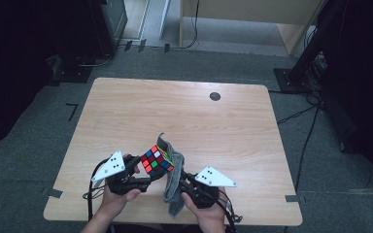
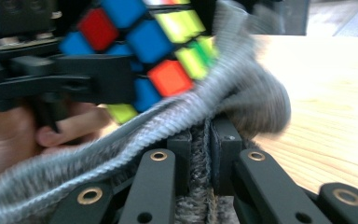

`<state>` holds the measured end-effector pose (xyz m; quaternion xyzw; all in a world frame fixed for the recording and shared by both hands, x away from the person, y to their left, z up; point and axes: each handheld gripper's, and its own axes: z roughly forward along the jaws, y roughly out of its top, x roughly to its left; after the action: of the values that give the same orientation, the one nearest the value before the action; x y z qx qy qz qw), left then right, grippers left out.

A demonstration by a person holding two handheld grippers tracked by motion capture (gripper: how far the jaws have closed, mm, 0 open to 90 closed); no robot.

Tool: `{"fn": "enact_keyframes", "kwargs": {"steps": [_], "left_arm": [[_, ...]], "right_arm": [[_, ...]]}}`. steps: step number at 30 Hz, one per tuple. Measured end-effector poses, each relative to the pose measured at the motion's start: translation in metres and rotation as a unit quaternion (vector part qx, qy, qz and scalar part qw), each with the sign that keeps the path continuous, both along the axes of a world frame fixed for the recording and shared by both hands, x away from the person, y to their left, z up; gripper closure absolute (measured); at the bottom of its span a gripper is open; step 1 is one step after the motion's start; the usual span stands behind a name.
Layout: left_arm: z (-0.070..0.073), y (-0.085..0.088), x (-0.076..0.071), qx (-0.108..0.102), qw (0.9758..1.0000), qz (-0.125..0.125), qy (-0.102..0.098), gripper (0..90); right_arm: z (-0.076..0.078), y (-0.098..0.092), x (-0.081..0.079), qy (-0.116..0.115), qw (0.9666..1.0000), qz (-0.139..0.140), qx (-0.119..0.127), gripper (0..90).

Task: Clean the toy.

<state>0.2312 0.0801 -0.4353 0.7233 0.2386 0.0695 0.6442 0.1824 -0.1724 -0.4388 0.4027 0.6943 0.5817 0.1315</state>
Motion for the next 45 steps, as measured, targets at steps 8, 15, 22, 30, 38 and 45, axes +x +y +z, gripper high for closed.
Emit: {"fn": "enact_keyframes", "kwargs": {"steps": [8, 15, 22, 30, 38, 45], "left_arm": [[-0.001, -0.001, 0.0, 0.007, 1.0, 0.002, 0.001, 34.0], [0.001, 0.008, 0.003, 0.007, 0.9999, 0.013, -0.003, 34.0], [-0.004, 0.009, 0.008, 0.027, 0.9992, 0.028, 0.0, 34.0], [-0.007, 0.005, 0.009, 0.036, 0.999, 0.025, 0.002, 34.0], [-0.007, 0.009, 0.012, 0.037, 0.9987, 0.033, 0.01, 34.0], [-0.007, 0.01, 0.015, 0.033, 0.9984, 0.04, 0.021, 34.0]], "right_arm": [[-0.014, 0.029, -0.004, 0.012, 0.9946, 0.095, -0.04, 81.9], [-0.009, 0.011, 0.003, -0.012, 0.9946, 0.045, -0.093, 81.6], [-0.012, -0.051, 0.028, -0.018, 0.9768, -0.122, -0.175, 79.5], [-0.042, -0.071, 0.043, 0.022, 0.9515, -0.191, -0.24, 78.9], [-0.058, -0.076, 0.051, 0.04, 0.9588, -0.179, -0.217, 52.4], [-0.024, -0.071, 0.038, -0.03, 0.9838, -0.127, -0.123, 34.9]]}}
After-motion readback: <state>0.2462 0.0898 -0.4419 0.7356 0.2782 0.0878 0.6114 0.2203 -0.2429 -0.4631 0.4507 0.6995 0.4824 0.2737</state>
